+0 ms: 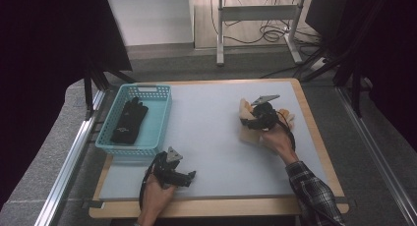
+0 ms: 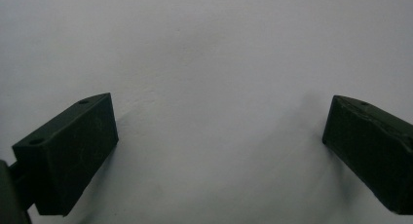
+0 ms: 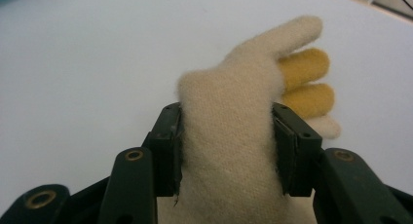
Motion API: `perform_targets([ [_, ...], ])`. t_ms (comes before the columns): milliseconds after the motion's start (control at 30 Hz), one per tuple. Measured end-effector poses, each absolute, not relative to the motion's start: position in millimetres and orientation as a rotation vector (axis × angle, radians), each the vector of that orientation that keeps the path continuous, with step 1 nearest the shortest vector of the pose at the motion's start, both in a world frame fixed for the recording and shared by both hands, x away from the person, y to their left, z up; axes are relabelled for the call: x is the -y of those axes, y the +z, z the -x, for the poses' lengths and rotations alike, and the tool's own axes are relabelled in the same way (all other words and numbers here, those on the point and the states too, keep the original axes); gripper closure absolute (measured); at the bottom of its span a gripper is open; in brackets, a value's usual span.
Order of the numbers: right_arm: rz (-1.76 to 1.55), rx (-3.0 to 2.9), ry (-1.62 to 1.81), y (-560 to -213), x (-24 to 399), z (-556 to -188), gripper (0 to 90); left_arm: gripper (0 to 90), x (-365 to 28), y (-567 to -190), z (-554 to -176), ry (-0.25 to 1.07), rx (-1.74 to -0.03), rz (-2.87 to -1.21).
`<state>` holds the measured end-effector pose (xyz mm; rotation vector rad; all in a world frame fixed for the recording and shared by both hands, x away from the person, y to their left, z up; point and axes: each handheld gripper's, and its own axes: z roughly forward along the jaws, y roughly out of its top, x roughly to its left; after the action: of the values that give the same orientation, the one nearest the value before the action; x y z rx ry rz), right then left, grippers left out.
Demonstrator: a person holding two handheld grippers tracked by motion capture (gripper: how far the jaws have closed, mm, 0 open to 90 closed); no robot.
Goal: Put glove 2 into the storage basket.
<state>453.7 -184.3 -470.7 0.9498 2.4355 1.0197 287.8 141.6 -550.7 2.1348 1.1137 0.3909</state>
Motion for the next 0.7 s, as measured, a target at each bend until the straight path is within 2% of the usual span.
perform_targets([
  [133,-0.885,-2.444,1.086,-455.9,169.1,-414.6,49.5,0.0,-141.6,-550.7,-287.8,0.391,-1.114,-2.135],
  [233,-0.869,-2.460,1.106,-456.5,160.9,-400.8,48.8,0.0,-141.7,-550.7,-287.9,0.393,-1.112,-2.136],
  [467,-0.865,-2.489,1.123,-486.5,132.3,-370.6,45.9,0.0,-141.6,-550.7,-287.7,0.392,-1.114,-2.135],
  [500,-0.871,-2.501,1.128,-492.7,129.2,-368.4,44.8,0.0,-141.7,-550.7,-287.8,0.392,-1.113,-2.135],
  [567,-0.860,-2.546,1.148,-505.5,122.7,-364.0,37.0,0.0,-141.7,-550.7,-287.7,0.392,-1.114,-2.135],
  [700,-0.830,-2.585,1.147,-506.1,121.3,-363.1,32.1,0.0,-141.7,-550.6,-287.7,0.393,-1.113,-2.136],
])
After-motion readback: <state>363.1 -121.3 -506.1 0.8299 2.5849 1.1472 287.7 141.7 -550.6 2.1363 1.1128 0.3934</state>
